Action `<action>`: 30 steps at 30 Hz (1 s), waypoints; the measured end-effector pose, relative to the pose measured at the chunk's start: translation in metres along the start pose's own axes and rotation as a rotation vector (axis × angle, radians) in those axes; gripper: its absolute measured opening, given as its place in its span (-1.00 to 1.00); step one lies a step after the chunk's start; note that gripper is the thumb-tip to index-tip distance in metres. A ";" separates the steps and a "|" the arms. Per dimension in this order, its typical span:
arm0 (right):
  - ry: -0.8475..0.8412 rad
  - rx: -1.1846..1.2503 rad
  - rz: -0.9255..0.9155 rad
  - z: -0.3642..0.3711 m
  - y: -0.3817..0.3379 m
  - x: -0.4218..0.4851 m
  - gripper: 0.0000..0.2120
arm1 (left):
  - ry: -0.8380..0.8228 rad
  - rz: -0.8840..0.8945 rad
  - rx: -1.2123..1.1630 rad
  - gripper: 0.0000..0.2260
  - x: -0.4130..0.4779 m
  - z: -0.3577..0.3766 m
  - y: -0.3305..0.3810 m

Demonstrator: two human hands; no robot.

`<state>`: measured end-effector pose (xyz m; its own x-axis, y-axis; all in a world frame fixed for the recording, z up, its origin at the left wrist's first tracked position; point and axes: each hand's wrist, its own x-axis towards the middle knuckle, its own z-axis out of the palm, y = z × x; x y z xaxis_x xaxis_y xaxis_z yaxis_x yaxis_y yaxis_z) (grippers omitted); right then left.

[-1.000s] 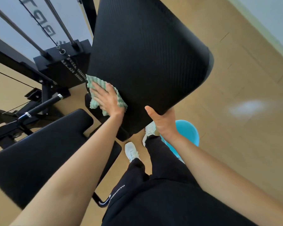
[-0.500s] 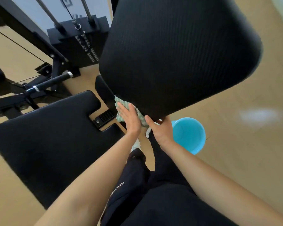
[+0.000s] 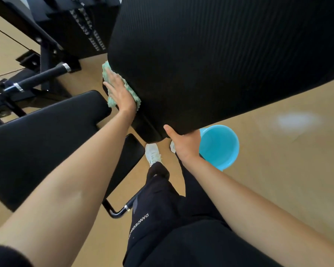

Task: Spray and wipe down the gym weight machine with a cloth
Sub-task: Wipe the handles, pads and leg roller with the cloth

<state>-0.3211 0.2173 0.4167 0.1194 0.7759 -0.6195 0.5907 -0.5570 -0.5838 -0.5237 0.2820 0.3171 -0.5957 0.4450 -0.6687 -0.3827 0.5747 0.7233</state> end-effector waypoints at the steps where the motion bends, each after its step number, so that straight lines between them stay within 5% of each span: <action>1: -0.002 -0.026 -0.005 0.000 0.002 0.001 -0.47 | -0.008 0.067 0.053 -0.39 -0.015 0.003 -0.010; 3: 0.006 -0.031 -0.008 0.001 0.000 0.003 -0.49 | -0.001 0.106 0.058 -0.44 -0.038 0.012 -0.038; 9: -0.016 -0.014 -0.032 0.001 0.002 0.005 -0.58 | -0.029 -0.236 -0.094 -0.38 -0.116 0.035 -0.108; 11: -0.028 -0.027 -0.042 -0.001 0.002 0.003 -0.53 | -0.049 -0.290 -0.118 -0.26 -0.116 0.035 -0.117; 14: -0.041 -0.028 -0.024 -0.003 0.001 0.004 -0.52 | 0.023 -0.313 -0.158 -0.36 -0.099 0.035 -0.113; 18: -0.028 0.021 -0.005 -0.002 0.005 0.008 -0.51 | 0.085 -0.427 -0.243 -0.31 -0.053 0.023 -0.100; 20: -0.055 -0.014 -0.013 -0.003 0.006 0.009 -0.57 | 0.056 -0.464 -0.205 -0.13 -0.010 0.008 -0.103; 26: -0.113 0.103 0.085 0.007 0.014 0.012 -0.48 | 0.124 -0.354 -0.234 0.15 0.151 -0.018 -0.129; 30: -0.091 0.231 0.149 0.022 0.018 0.012 -0.43 | 0.140 -0.249 -0.230 -0.07 0.213 -0.024 -0.147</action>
<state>-0.3265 0.2104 0.3874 0.1131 0.6566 -0.7457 0.3730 -0.7237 -0.5807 -0.6117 0.2758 0.0727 -0.5488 0.2032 -0.8109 -0.6679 0.4767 0.5715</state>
